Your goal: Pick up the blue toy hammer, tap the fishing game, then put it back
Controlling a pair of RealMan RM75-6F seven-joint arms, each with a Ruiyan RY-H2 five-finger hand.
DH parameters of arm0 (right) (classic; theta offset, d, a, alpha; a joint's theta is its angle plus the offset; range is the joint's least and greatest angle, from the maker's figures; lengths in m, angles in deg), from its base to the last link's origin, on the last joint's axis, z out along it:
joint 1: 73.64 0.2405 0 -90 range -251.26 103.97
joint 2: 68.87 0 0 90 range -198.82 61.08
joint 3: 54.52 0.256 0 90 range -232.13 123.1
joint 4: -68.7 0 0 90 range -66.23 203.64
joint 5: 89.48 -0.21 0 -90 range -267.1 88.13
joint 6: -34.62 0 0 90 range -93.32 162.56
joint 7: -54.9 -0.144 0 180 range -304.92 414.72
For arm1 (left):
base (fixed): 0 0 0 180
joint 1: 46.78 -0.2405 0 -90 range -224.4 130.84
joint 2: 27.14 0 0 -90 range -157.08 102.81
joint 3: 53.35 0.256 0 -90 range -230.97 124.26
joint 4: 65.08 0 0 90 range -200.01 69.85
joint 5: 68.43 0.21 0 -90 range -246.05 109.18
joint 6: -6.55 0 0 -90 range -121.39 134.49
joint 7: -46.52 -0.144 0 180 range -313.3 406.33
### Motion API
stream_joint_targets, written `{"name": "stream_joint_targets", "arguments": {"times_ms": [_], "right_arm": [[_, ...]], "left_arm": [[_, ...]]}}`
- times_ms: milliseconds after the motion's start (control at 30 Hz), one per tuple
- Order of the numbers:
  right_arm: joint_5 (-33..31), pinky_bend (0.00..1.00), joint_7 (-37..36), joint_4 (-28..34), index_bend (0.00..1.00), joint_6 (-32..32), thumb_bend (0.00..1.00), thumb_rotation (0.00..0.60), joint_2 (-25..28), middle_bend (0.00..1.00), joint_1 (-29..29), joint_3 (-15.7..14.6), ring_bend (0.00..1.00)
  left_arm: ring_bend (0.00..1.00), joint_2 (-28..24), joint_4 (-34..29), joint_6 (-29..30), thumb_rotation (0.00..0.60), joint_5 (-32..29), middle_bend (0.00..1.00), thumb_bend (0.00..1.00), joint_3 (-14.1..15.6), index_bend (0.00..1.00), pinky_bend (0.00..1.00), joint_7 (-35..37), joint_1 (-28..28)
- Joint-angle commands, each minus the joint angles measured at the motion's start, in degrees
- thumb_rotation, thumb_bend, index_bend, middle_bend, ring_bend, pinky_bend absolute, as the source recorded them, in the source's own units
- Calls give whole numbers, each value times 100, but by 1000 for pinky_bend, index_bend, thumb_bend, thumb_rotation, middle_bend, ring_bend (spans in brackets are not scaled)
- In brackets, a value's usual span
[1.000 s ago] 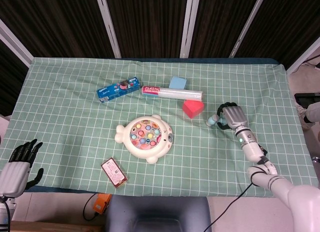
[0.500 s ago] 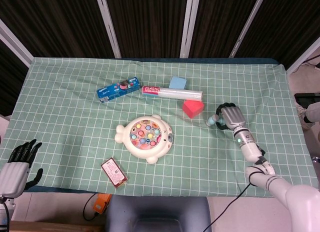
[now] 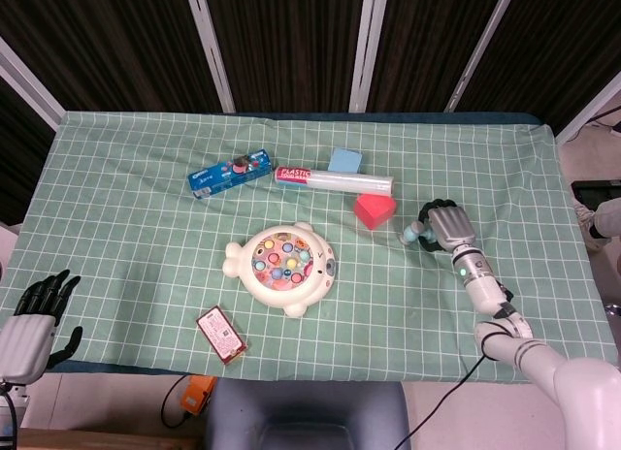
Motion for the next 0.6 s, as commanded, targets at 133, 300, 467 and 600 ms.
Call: {"name": "stream_joint_targets", "arguments": {"times_ms": [133, 300, 467, 600], "right_arm": [[-23, 320, 34, -21, 638, 16, 515, 600, -35, 392, -5, -8, 227], [-10, 375, 12, -68, 666, -5, 516, 600, -72, 395, -8, -14, 303], [34, 461, 7, -103, 732, -43, 520, 600, -96, 473, -8, -37, 435], [43, 481, 33, -139, 785, -46, 520, 600, -132, 525, -11, -53, 494]], "left_arm": [[0, -5, 3, 13, 600, 7, 0, 415, 2, 0, 98, 21, -8], [0, -10, 1, 22, 600, 15, 0, 415, 3, 0, 99, 32, -12], [0, -9, 0, 18, 600, 24, 0, 414, 7, 0, 99, 32, -11], [0, -17, -2, 12, 600, 18, 0, 414, -4, 0, 98, 42, -3]]}}
